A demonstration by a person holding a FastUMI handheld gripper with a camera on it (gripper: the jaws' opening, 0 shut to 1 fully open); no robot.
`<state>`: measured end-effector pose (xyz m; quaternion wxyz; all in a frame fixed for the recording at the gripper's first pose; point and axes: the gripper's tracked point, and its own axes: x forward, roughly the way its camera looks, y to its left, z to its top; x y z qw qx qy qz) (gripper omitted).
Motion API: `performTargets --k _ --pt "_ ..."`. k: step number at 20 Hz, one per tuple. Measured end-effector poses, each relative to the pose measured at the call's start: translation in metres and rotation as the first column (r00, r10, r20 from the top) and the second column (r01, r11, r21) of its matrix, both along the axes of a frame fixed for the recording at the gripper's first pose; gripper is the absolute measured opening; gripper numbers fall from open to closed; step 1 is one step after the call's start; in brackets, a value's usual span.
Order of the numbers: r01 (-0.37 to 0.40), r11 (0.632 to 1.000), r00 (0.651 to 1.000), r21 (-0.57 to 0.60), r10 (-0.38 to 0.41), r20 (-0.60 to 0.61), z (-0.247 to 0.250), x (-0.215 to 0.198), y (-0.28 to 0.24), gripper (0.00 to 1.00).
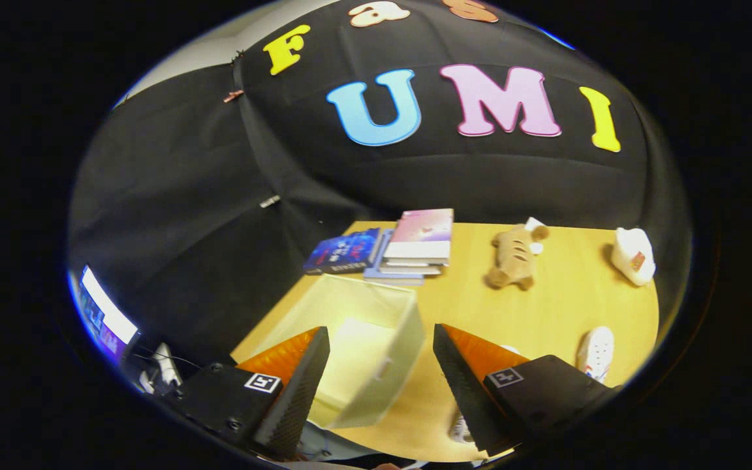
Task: Open the storage box then place both shoes into the box .Put the left shoe in first, then the right shoe, with the right side of both shoes facing outward in a uniform manner.
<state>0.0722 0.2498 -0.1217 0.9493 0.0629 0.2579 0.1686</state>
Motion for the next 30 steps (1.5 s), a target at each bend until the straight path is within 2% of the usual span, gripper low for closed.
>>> performTargets --k 5,8,10,16,18,20,23,24,25,26,27,28,29,30 --pt "0.104 0.984 0.990 -0.142 -0.116 -0.078 -0.073 -0.023 -0.087 0.98" --pt "0.130 0.969 0.973 -0.212 -0.166 -0.160 -0.109 -0.049 -0.119 0.99" --pt "0.124 0.966 0.959 -0.226 -0.175 -0.221 -0.134 -0.060 -0.128 0.99" --pt "0.139 0.959 0.918 -0.246 -0.218 -0.333 -0.193 -0.057 -0.141 0.99" --pt "0.134 0.954 0.910 -0.268 -0.226 -0.348 -0.204 -0.055 -0.149 0.93" --pt "0.127 0.955 0.908 -0.267 -0.221 -0.357 -0.210 -0.051 -0.149 0.83" --pt "0.116 0.965 0.898 -0.234 -0.202 -0.391 -0.220 -0.047 -0.139 0.80" --pt "0.112 0.971 0.891 -0.213 -0.193 -0.410 -0.222 -0.047 -0.132 0.75" --pt "0.108 0.975 0.885 -0.192 -0.182 -0.428 -0.223 -0.047 -0.126 0.63" --pt "0.113 0.977 0.886 -0.183 -0.183 -0.426 -0.221 -0.045 -0.125 0.55" --pt "0.115 0.976 0.885 -0.182 -0.184 -0.427 -0.222 -0.044 -0.125 0.44" --pt "0.111 0.979 0.884 -0.173 -0.177 -0.433 -0.222 -0.046 -0.122 0.40" --pt "0.115 0.978 0.886 -0.173 -0.179 -0.427 -0.222 -0.044 -0.124 0.30" --pt "0.125 0.979 0.883 -0.161 -0.184 -0.433 -0.222 -0.044 -0.125 0.24"
